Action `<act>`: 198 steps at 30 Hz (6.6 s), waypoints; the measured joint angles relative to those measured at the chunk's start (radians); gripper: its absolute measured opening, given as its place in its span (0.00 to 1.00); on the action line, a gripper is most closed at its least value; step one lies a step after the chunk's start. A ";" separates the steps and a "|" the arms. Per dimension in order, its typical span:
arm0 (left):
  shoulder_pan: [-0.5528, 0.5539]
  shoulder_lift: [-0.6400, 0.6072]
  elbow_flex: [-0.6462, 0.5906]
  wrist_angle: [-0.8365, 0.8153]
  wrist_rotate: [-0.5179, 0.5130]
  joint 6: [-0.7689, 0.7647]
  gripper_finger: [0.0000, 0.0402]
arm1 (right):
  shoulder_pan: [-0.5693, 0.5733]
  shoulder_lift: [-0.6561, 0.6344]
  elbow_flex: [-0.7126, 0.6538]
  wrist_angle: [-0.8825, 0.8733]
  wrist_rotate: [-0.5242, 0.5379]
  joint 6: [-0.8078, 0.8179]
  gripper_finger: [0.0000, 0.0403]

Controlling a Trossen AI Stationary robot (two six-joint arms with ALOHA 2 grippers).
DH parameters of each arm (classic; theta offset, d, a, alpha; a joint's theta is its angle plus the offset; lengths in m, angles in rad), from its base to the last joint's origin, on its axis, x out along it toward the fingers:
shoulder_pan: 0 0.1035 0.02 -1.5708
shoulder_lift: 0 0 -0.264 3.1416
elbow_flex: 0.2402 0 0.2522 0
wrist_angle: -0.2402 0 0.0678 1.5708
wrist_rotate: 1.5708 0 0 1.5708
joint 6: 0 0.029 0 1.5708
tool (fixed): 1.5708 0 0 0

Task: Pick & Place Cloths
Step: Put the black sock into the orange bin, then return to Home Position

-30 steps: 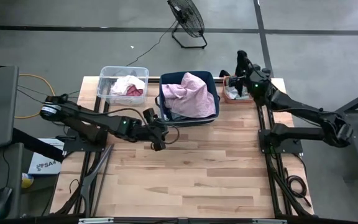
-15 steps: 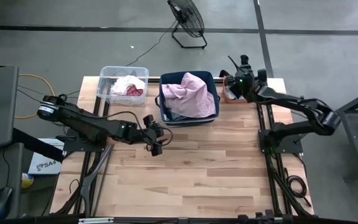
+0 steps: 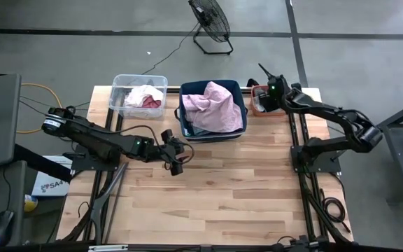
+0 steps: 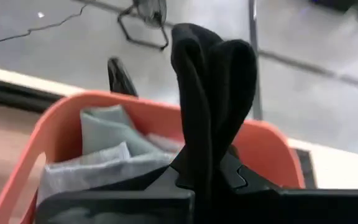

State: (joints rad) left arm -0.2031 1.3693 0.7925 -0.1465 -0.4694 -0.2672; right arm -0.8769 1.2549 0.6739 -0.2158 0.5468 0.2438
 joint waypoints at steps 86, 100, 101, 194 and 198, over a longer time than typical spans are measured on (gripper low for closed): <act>0.000 0.001 0.000 0.032 0.025 -0.001 0.61 | 0.069 0.210 0.000 -0.147 -0.007 0.312 0.01; 0.000 0.001 0.000 0.032 0.025 -0.001 0.61 | 0.054 0.201 -0.001 -0.127 -0.027 0.306 0.01; 0.000 0.001 0.000 0.032 0.025 -0.001 0.61 | 0.054 0.187 -0.001 -0.132 -0.028 0.307 0.01; 0.000 -0.118 0.000 0.007 0.021 0.017 0.61 | 0.639 -0.399 0.000 -0.181 -0.311 0.151 0.01; -0.001 -0.160 0.000 0.007 0.060 0.058 0.61 | 0.799 -0.399 0.000 -0.151 -0.290 0.151 0.01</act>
State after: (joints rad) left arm -0.2038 1.2093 0.7925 -0.1393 -0.4091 -0.2090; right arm -0.0777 0.8556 0.6739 -0.3663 0.2572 0.3945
